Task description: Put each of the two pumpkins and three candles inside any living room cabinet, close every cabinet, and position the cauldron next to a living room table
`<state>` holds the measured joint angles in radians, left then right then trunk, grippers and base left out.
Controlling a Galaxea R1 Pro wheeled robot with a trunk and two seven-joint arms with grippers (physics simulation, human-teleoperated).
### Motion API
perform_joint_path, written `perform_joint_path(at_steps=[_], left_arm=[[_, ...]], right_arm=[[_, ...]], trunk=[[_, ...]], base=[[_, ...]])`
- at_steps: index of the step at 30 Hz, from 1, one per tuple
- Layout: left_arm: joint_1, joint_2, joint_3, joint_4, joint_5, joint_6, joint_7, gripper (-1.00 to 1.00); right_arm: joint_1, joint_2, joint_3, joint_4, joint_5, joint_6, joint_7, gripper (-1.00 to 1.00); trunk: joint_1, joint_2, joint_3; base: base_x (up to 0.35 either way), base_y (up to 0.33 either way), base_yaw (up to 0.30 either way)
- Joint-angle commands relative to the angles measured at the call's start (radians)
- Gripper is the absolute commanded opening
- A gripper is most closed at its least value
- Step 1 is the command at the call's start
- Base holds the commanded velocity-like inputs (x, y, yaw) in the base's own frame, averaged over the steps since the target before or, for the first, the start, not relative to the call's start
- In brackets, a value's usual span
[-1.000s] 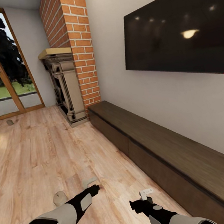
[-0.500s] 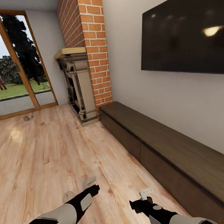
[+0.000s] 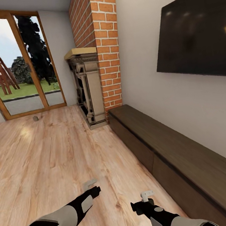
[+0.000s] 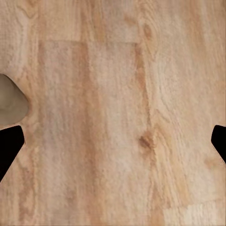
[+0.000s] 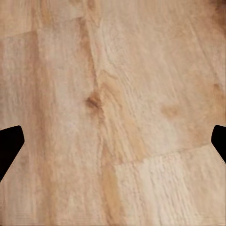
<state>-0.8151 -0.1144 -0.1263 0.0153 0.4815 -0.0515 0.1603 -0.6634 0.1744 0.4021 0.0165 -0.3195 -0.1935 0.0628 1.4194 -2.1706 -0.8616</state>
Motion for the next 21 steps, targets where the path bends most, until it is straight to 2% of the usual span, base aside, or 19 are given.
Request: perform_joint_path(at_steps=[1, 10, 21], left_arm=[[-0.001, -0.001, -0.008, 0.002, 0.008, -0.004, 0.002, 1.00], [-0.001, -0.001, -0.007, 0.002, 0.009, -0.004, 0.002, 1.00], [-0.001, -0.001, -0.007, 0.002, 0.009, -0.004, 0.002, 1.00]], right_arm=[[-0.001, 0.000, 0.006, 0.002, -0.011, -0.005, 0.005, 1.00], [-0.001, 0.000, 0.006, 0.002, -0.010, -0.004, 0.005, 1.00], [-0.001, 0.000, 0.009, 0.002, -0.006, -0.001, 0.006, 1.00]], trunk=[[0.000, 0.000, 0.000], [0.000, 0.000, 0.011], [0.000, 0.000, 0.025]], base=[[0.298, 0.000, 0.215], [0.238, 0.000, 0.189], [0.026, 0.000, 0.168]])
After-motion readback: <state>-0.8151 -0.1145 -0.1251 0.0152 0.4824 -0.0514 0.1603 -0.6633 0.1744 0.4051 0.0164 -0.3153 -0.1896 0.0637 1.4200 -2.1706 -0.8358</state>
